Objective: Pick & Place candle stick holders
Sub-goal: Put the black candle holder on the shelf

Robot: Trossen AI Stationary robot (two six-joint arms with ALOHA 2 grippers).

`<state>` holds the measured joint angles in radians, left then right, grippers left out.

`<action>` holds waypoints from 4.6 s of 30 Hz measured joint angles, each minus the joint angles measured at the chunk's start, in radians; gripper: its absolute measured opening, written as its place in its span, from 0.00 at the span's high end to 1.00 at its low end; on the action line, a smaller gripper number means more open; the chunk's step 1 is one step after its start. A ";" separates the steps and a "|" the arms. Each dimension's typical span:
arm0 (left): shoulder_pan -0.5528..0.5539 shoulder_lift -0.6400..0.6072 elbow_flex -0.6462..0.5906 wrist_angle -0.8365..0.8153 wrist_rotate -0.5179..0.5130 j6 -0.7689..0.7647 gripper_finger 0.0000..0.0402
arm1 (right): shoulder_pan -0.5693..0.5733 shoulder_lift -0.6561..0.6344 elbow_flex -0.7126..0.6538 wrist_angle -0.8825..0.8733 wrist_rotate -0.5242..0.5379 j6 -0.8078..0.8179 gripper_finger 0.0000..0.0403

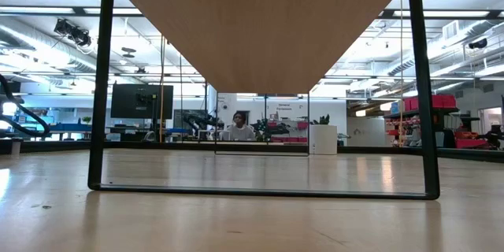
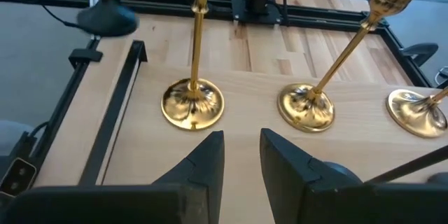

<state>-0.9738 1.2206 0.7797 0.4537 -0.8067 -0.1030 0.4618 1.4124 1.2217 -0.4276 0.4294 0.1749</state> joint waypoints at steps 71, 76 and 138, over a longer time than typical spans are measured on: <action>0.866 0.260 0.722 -0.453 1.055 0.071 0.97 | -0.109 0.000 0.000 0.663 -0.055 -0.266 0.96; 0.866 0.260 0.722 -0.453 1.054 0.074 0.98 | -0.109 -0.001 0.000 0.661 -0.049 -0.262 0.97; 0.801 -0.044 0.637 -1.142 0.485 0.113 0.86 | 0.165 0.079 -0.544 1.491 0.265 -0.253 1.00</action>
<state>-0.1724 1.1766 1.4167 -0.6882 -0.3216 0.0097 0.6264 1.4918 0.6781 1.0635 0.6943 -0.0783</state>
